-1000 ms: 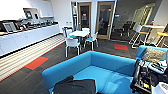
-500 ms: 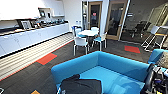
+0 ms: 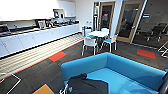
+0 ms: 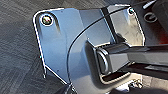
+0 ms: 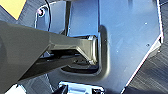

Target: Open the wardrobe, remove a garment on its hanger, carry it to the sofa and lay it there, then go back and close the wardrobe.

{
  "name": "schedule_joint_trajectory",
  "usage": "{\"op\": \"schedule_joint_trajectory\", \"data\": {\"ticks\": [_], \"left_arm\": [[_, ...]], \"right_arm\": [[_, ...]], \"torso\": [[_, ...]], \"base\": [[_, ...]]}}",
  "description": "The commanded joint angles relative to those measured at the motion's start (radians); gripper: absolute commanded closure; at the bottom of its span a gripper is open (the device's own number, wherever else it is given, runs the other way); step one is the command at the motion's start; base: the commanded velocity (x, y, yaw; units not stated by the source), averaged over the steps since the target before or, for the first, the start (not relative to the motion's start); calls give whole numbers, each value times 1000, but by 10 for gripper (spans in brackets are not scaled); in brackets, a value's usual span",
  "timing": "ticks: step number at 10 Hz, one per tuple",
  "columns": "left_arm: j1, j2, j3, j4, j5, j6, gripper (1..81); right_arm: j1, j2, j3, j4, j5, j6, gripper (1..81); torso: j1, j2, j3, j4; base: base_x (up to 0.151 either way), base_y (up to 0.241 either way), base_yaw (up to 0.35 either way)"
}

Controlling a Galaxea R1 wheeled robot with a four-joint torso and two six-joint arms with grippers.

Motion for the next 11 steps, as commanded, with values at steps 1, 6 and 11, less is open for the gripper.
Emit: {"op": "schedule_joint_trajectory", "data": {"ticks": [1,6,11], "left_arm": [[-33,-10,-11,17,32,5,10],[-32,-10,-11,23,32,6,10],[-24,-8,-8,31,32,12,10]], "right_arm": [[29,9,2,3,-47,-4,10],[31,11,2,3,-47,-2,10],[26,11,2,3,-48,-4,10]], "torso": [[1,0,0,0],[1,0,0,0],[1,0,0,0]], "base": [[0,0,252],[0,0,258],[0,0,294]]}}
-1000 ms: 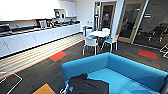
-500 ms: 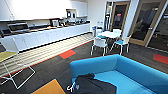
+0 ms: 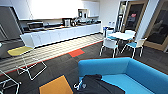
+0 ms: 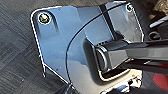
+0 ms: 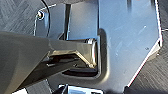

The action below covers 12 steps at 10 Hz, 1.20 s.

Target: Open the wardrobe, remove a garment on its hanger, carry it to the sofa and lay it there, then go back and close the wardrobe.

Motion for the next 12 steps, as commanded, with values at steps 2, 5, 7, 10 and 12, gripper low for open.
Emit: {"op": "schedule_joint_trajectory", "data": {"ticks": [2,5,7,10,12], "left_arm": [[-31,-8,-8,12,30,9,10],[-29,-11,-11,18,30,9,10],[-28,-10,-11,18,30,9,10],[-25,-8,-11,17,30,10,10],[-17,-10,-13,15,30,24,10]], "right_arm": [[21,9,3,2,-57,-3,10],[26,4,-8,2,-59,0,10],[26,6,-8,2,-57,0,10],[26,8,-7,1,-59,0,10],[24,11,-8,2,-57,0,10]], "torso": [[1,0,0,0],[1,0,0,0],[1,0,0,0],[1,0,0,0],[1,0,0,0]], "base": [[0,0,301],[0,0,301],[0,0,301],[0,0,301],[0,0,301]]}}
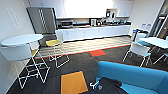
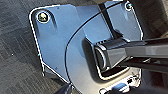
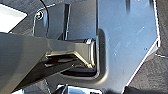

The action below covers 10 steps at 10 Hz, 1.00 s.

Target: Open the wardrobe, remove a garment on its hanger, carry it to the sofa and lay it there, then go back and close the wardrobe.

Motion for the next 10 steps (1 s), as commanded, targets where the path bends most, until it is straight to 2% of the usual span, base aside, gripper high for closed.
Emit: {"op": "schedule_joint_trajectory", "data": {"ticks": [1,5,10], "left_arm": [[-18,-12,-13,10,30,20,10],[-13,-6,-8,10,30,38,10],[-15,-6,-14,-2,32,26,10]], "right_arm": [[23,10,0,1,-53,-2,10],[23,5,-8,2,-53,-1,10],[32,5,-43,4,-54,1,10]], "torso": [[1,0,0,0],[1,0,0,0],[1,0,0,0]], "base": [[0,0,301],[0,0,301],[0,0,301]]}}
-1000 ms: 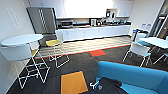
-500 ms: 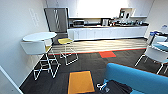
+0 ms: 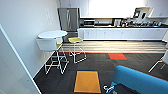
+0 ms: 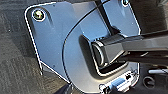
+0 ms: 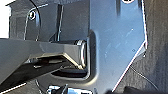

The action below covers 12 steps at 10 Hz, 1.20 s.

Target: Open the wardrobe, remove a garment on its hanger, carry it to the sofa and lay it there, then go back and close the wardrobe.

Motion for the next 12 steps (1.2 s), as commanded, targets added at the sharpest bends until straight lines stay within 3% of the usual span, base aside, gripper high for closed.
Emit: {"op": "schedule_joint_trajectory", "data": {"ticks": [1,3,12], "left_arm": [[-32,-10,-7,-2,54,-6,10],[-32,4,-8,-2,91,-6,10],[-29,17,-7,-5,94,-8,10]], "right_arm": [[26,8,1,4,-50,1,10],[31,10,2,1,-40,-4,10],[46,14,24,5,-52,-8,10]], "torso": [[0,0,0,0],[0,0,0,0],[0,0,0,0]], "base": [[0,0,301],[0,0,302],[0,0,304]]}}
